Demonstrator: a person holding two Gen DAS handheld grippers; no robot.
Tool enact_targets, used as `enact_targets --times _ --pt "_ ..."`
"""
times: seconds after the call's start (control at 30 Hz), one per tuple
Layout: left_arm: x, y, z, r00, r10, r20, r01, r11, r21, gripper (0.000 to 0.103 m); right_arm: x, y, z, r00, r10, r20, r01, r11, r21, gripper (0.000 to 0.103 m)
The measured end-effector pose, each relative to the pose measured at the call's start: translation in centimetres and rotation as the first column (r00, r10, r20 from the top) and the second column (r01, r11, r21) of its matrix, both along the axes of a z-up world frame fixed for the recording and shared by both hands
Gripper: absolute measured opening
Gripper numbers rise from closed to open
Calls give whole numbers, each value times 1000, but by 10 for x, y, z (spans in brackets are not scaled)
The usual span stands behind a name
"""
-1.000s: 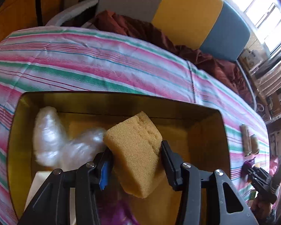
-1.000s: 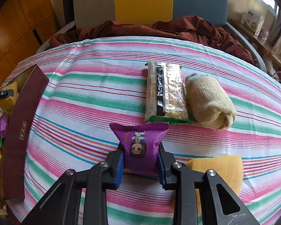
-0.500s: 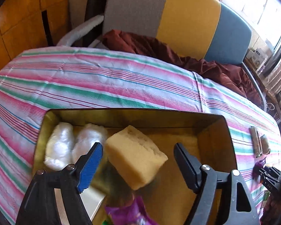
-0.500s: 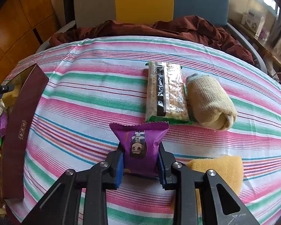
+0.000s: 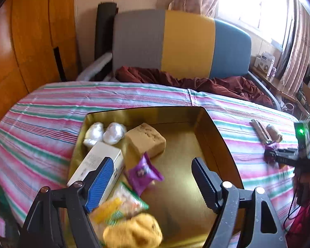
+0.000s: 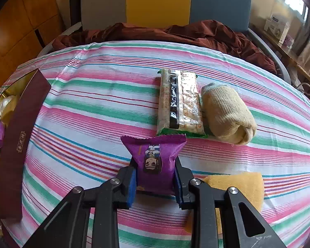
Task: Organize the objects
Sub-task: 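Carry the purple packet into the gold tray and open right tool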
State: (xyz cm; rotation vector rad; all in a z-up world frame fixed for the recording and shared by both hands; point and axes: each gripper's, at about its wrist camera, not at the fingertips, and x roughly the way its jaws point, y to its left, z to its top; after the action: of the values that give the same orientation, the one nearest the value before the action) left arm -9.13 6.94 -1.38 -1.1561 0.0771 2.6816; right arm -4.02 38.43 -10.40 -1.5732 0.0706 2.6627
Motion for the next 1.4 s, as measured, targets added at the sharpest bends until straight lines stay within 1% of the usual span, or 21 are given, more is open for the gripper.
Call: enact_targets --times 0.1,0.2,0.3,0.37,0.53,0.67,0.77,0.87,1.03,1.13,1.2,1.23,1.27,1.33,1.37,1.4 --pt "21 -3 5 999 -3 -40 3 1000 -8 79 1 4 1 1000 -25 1 25 1000 9 30" --pt "33 -8 7 999 -4 -54 3 1000 -15 79 4 5 8 999 -47 -9 48 998 28 30" --pt "42 -12 8 998 -11 -65 9 1000 -20 79 8 -5 25 999 -28 -35 29 999 32 30" --pt "46 -14 7 998 -15 -62 14 1000 -6 79 10 -17 40 998 -4 -60 6 1000 28 30" --pt "53 -19 6 998 -18 -56 20 999 35 75 12 -70 78 986 104 -127 -103 995 15 30" --pt "56 -26 4 998 -16 -55 19 998 53 75 14 -127 98 962 213 -169 -217 976 -2 30" --pt "55 -34 1 999 -5 -45 8 998 60 75 15 -171 105 939 291 -181 -301 953 -29 30" --pt "55 -48 1 999 20 -43 -16 997 73 74 12 -214 101 917 361 -167 -373 927 -44 30" --pt "55 -82 -1 995 89 -40 -84 991 107 74 -2 -265 79 897 432 -91 -438 898 -53 30" --pt "53 -98 -6 992 123 -23 -120 986 119 73 -16 -287 62 895 445 -30 -445 894 -42 30" --pt "52 -104 -11 991 134 -5 -132 983 129 73 -29 -300 49 901 434 8 -434 901 -26 32" --pt "52 -105 -12 991 135 0 -133 982 132 73 -35 -304 44 904 427 15 -426 904 -30 32" --pt "53 -105 -13 991 133 2 -133 982 133 73 -39 -307 42 905 425 10 -424 904 -53 33" --pt "54 -104 -16 992 124 4 -124 984 131 73 -43 -308 39 909 416 -7 -415 904 -104 42" --pt "55 -103 -16 993 119 3 -118 985 129 73 -43 -306 39 915 403 -17 -402 909 -107 55" --pt "55 -102 -17 993 116 -1 -114 986 125 73 -42 -305 40 916 399 -29 -400 910 -114 58"
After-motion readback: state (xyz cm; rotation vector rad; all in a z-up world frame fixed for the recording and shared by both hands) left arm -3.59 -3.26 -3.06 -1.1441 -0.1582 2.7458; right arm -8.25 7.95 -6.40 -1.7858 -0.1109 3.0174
